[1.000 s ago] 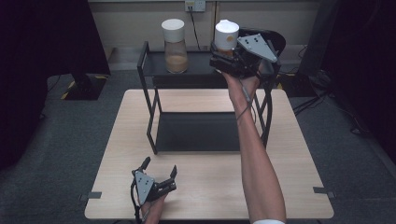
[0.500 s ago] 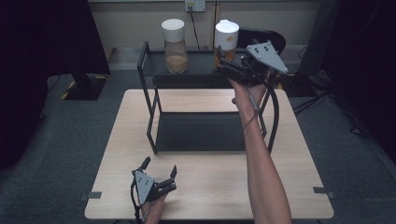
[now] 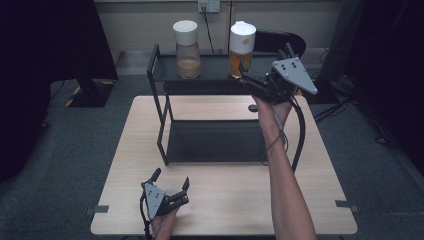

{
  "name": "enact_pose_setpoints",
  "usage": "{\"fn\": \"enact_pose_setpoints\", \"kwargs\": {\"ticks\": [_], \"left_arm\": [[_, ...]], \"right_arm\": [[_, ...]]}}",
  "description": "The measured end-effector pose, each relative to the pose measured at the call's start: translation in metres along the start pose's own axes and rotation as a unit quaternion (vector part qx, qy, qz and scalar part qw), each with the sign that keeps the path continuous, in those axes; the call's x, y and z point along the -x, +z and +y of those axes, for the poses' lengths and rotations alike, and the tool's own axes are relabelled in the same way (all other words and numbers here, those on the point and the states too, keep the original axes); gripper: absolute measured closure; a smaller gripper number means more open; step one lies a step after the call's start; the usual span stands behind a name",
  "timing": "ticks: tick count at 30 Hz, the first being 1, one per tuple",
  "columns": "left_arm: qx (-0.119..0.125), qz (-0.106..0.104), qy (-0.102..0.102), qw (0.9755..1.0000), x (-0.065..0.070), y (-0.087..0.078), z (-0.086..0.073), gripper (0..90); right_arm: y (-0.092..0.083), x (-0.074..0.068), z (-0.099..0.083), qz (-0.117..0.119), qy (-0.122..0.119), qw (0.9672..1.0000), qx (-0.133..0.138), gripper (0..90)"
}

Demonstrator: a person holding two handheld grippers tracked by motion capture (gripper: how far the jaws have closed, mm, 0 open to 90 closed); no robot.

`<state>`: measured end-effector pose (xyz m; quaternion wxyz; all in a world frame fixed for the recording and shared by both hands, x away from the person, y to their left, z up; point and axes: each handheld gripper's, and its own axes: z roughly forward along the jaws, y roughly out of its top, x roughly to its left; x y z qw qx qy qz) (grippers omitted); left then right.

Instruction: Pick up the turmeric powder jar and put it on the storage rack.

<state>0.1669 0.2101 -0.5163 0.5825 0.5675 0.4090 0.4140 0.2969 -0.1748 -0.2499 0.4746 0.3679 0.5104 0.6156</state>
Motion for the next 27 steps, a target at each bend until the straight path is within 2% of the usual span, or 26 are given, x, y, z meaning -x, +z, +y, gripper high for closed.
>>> {"fn": "enact_pose_setpoints", "kwargs": {"ticks": [16, 27], "left_arm": [[0.000, 0.001, 0.000, 1.0000, 0.000, 0.000, 0.000, 1.3], [0.000, 0.001, 0.000, 1.0000, 0.000, 0.000, 0.000, 1.4]], "right_arm": [[-0.032, -0.002, -0.014, 0.000, -0.004, 1.0000, -0.001, 0.3], [-0.062, -0.004, -0.024, -0.006, -0.005, 0.9999, 0.007, 0.2]]}}
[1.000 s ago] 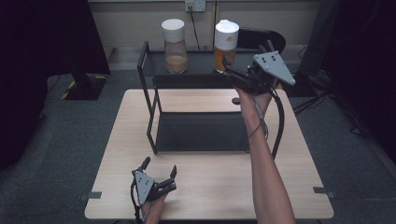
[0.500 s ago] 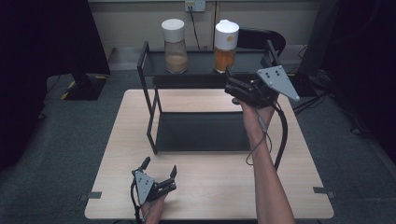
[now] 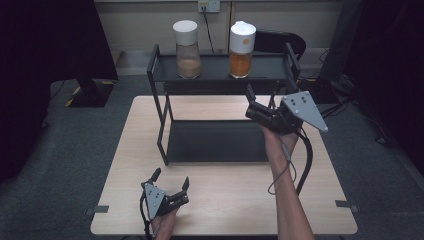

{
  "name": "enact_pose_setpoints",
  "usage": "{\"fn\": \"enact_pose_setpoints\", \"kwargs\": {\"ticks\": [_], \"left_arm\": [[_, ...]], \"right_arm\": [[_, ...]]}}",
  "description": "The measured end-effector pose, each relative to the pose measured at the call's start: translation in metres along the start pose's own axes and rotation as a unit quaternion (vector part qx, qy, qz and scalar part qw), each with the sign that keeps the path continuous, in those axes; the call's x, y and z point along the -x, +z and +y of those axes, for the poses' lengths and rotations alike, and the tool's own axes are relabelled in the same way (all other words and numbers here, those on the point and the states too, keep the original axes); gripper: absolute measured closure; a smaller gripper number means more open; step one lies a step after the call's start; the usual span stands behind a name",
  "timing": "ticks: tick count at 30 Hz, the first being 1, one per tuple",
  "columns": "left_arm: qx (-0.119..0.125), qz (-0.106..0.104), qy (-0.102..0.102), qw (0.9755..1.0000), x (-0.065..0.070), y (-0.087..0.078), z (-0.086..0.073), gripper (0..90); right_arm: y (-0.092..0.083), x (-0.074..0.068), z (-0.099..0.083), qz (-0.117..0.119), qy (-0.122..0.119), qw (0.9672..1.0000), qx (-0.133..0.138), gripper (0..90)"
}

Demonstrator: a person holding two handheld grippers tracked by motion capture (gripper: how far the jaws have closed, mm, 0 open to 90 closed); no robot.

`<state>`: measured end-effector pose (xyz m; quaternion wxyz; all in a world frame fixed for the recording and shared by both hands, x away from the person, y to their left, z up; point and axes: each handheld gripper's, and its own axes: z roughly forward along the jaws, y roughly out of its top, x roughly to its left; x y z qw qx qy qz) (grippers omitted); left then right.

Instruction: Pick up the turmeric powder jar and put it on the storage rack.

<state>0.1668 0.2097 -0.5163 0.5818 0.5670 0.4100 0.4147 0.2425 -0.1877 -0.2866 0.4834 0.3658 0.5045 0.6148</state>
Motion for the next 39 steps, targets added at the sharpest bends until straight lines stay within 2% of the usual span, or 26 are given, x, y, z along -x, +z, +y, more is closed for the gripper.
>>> {"fn": "enact_pose_setpoints", "kwargs": {"ticks": [15, 20, 26, 30, 39], "left_arm": [[0.000, 0.001, 0.000, 1.0000, 0.000, 0.000, 0.000, 1.8], [0.000, 0.000, 0.000, 1.0000, 0.000, 0.000, 0.000, 1.8], [0.000, 0.001, 0.000, 1.0000, 0.000, 0.000, 0.000, 1.8], [0.000, 0.001, 0.000, 1.0000, 0.000, 0.000, 0.000, 1.8], [0.000, 0.001, 0.000, 1.0000, 0.000, 0.000, 0.000, 1.8]], "right_arm": [[-0.040, 0.000, -0.025, -0.010, 0.004, 0.9999, -0.009, 0.0], [-0.053, 0.004, -0.036, -0.012, 0.008, 0.9999, -0.008, 0.0], [-0.070, 0.007, -0.048, -0.022, 0.007, 0.9997, -0.006, 0.0], [-0.080, 0.011, -0.054, -0.025, 0.020, 0.9994, -0.015, 0.0], [-0.099, 0.009, -0.075, -0.046, 0.025, 0.9984, -0.023, 0.0]]}}
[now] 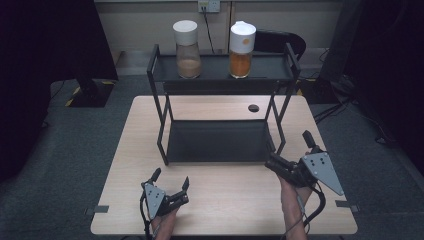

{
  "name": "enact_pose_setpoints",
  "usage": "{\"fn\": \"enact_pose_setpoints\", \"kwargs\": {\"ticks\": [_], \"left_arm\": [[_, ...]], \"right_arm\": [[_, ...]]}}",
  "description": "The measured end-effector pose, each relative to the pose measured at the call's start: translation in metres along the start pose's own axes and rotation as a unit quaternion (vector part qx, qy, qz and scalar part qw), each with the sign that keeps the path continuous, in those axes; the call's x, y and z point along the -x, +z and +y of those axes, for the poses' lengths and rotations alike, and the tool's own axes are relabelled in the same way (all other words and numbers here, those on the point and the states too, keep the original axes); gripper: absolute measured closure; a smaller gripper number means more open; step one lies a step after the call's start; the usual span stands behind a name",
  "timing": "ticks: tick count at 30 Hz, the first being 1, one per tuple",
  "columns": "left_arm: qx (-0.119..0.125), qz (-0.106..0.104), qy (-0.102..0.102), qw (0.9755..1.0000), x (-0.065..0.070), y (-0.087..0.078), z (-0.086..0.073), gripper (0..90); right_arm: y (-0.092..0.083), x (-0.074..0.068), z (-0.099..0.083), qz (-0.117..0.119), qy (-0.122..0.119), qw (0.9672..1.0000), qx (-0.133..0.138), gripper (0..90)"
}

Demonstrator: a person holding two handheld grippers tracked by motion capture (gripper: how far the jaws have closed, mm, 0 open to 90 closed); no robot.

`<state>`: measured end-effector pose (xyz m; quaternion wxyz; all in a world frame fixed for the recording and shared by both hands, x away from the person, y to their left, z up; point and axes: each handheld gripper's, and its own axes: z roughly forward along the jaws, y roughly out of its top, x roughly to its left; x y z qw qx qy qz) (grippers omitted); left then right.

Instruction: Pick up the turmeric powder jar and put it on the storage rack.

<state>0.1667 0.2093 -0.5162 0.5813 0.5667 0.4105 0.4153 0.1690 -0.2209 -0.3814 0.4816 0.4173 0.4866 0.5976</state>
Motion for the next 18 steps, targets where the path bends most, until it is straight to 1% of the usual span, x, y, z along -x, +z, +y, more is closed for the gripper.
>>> {"fn": "enact_pose_setpoints", "kwargs": {"ticks": [3, 5, 8, 10, 14, 17, 18], "left_arm": [[0.000, 0.000, 0.000, 1.0000, 0.000, 0.000, 0.000, 1.8], [0.000, 0.000, 0.000, 1.0000, 0.000, 0.000, 0.000, 1.8], [0.000, 0.000, 0.000, 1.0000, 0.000, 0.000, 0.000, 1.8], [0.000, 0.000, 0.000, 1.0000, 0.000, 0.000, 0.000, 1.8], [0.000, 0.000, 0.000, 1.0000, 0.000, 0.000, 0.000, 1.8], [0.000, 0.000, 0.000, 1.0000, 0.000, 0.000, 0.000, 1.8], [0.000, 0.000, 0.000, 1.0000, 0.000, 0.000, 0.000, 1.8]], "right_arm": [[-0.005, -0.002, -0.009, -0.005, -0.003, 1.0000, -0.004, 0.0], [-0.008, -0.003, -0.016, -0.006, 0.000, 1.0000, -0.001, 0.0], [-0.011, -0.007, -0.025, -0.012, -0.008, 0.9999, -0.002, 0.0], [-0.012, -0.008, -0.032, -0.007, -0.006, 1.0000, -0.001, 0.0], [-0.015, -0.012, -0.044, -0.012, -0.005, 0.9999, -0.007, 0.0], [-0.018, -0.015, -0.053, -0.017, -0.014, 0.9997, -0.008, 0.0], [-0.018, -0.015, -0.055, -0.017, -0.013, 0.9997, -0.009, 0.0]]}}
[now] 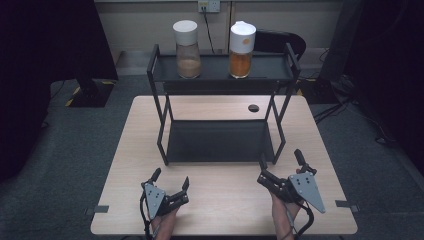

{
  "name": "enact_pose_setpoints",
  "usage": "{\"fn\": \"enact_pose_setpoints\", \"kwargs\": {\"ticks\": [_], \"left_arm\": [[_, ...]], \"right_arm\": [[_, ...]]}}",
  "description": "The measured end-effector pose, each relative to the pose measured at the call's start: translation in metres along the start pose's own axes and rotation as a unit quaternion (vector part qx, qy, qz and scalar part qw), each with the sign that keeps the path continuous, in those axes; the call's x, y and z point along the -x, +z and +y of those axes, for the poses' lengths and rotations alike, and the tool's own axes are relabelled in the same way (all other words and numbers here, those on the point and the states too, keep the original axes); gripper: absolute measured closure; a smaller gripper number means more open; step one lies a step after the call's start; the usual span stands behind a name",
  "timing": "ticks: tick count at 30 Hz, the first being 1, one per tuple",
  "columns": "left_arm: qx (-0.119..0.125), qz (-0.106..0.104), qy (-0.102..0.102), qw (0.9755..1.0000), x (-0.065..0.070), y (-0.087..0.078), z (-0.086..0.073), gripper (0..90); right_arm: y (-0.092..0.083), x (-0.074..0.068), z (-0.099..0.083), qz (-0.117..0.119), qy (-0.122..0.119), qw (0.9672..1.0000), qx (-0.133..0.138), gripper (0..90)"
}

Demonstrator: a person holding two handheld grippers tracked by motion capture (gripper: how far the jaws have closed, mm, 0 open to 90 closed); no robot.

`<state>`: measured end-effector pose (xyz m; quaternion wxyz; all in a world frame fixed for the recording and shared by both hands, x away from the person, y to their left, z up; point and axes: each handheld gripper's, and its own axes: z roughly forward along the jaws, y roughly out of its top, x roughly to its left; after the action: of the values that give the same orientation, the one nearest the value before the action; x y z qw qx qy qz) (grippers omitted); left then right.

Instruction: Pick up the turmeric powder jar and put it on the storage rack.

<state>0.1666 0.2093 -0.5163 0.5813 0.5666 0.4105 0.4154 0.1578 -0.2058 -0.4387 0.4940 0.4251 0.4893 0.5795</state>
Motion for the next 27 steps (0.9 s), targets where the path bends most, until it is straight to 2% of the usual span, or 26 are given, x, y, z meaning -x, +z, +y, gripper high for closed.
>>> {"fn": "enact_pose_setpoints", "kwargs": {"ticks": [5, 18, 27], "left_arm": [[0.000, 0.000, 0.000, 1.0000, 0.000, 0.000, 0.000, 1.8], [0.000, 0.000, 0.000, 1.0000, 0.000, 0.000, 0.000, 1.8], [0.000, 0.000, 0.000, 1.0000, 0.000, 0.000, 0.000, 1.8]], "right_arm": [[-0.003, -0.001, -0.013, -0.006, 0.006, 0.9999, -0.011, 0.0], [-0.010, -0.008, -0.042, -0.009, -0.011, 0.9995, -0.028, 0.0], [-0.012, -0.007, -0.055, -0.014, -0.013, 0.9989, -0.044, 0.0]]}}
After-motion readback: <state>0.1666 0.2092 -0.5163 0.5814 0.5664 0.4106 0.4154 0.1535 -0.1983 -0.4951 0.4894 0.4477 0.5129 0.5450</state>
